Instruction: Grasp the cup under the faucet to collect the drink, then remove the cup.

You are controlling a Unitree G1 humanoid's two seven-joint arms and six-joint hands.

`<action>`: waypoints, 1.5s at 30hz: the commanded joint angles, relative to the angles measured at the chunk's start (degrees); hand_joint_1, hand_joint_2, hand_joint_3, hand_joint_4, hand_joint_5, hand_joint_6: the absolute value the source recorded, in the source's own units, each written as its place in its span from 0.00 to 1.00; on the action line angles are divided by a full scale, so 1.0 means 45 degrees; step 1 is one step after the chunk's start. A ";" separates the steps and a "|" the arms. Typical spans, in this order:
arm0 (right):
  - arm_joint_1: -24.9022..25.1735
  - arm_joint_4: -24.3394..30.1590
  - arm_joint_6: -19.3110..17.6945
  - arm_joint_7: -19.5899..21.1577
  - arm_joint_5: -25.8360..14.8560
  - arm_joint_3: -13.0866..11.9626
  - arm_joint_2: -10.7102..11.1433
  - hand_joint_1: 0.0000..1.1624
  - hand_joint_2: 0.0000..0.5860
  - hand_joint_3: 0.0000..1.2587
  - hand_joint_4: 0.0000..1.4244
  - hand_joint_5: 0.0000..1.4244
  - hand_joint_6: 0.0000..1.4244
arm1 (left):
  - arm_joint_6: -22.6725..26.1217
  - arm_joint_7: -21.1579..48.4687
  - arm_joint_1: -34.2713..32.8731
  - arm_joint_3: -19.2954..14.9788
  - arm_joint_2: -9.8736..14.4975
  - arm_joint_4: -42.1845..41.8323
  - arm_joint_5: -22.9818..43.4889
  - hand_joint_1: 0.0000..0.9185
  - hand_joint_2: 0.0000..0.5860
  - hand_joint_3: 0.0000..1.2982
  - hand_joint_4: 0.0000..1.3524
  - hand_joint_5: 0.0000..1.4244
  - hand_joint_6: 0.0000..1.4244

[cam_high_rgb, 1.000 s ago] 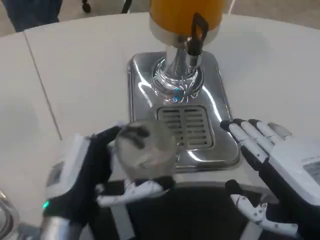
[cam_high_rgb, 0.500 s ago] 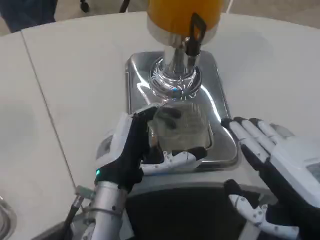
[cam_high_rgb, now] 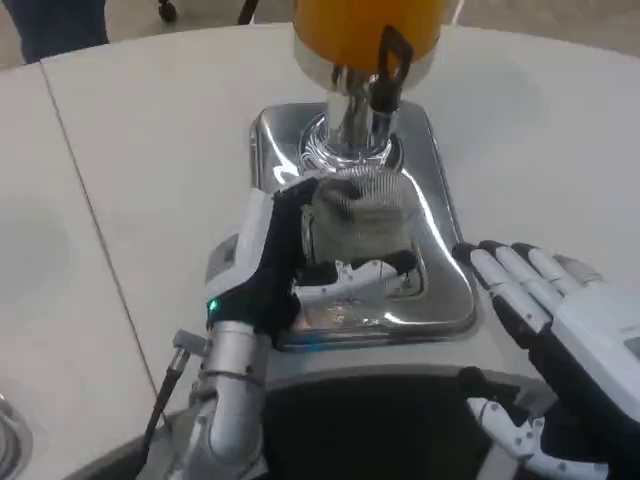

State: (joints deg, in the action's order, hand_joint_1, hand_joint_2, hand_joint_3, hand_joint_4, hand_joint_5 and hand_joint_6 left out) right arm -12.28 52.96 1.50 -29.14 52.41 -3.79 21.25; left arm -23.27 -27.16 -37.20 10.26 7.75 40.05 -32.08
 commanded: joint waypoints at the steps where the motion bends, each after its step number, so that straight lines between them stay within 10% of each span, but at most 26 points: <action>1: -0.0069 0.0324 0.0121 -0.0245 0.0176 0.0021 -0.0164 0.25 0.92 0.00 0.00 0.00 0.02 | 0.0213 -0.0691 -0.0452 0.0070 -0.0240 0.0598 0.0062 0.75 0.11 0.84 0.85 0.98 1.00; 11: -0.0151 0.0730 0.0327 -0.0660 0.0577 0.0013 -0.0491 0.25 0.92 0.00 0.00 0.00 0.02 | 0.0479 -0.1495 -0.0859 0.0624 -0.0583 0.1391 -0.0156 0.75 0.11 0.83 0.84 0.98 1.00; 16: -0.0288 0.0804 0.0306 -0.0747 0.0717 0.0144 -0.0743 0.25 0.92 0.00 0.00 0.00 0.02 | 0.0574 -0.1911 -0.0876 0.0753 -0.0533 0.1643 -0.0174 0.70 0.15 0.66 0.79 0.90 1.00; 29: 0.0107 0.0726 0.0427 -0.1032 0.0785 0.0261 -0.0889 0.25 0.97 0.00 0.00 0.00 0.03 | -0.0150 -0.1781 -0.0948 0.0726 -0.0091 0.2163 0.0245 0.61 0.15 0.28 0.25 0.54 0.73; 37: 0.0486 0.0283 0.0517 -0.1035 0.0872 0.0468 -0.0924 0.26 0.97 0.00 0.00 0.00 0.03 | -0.0501 -0.1586 -0.0966 0.0814 0.0015 0.2256 0.0254 0.59 0.13 0.21 0.16 0.47 0.62; 45: 0.0817 -0.0088 0.0450 -0.0844 0.0793 0.0679 -0.0958 0.26 0.98 0.00 0.00 0.00 0.03 | -0.0685 -0.0757 -0.0651 0.0775 0.0423 0.1781 0.0569 0.53 0.11 0.09 0.00 0.26 0.28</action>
State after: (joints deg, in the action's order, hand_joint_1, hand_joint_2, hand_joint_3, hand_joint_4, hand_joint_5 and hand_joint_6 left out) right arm -8.80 53.22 3.56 -33.64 56.08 -0.79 17.04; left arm -26.51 -32.29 -41.34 13.58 9.24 48.45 -29.85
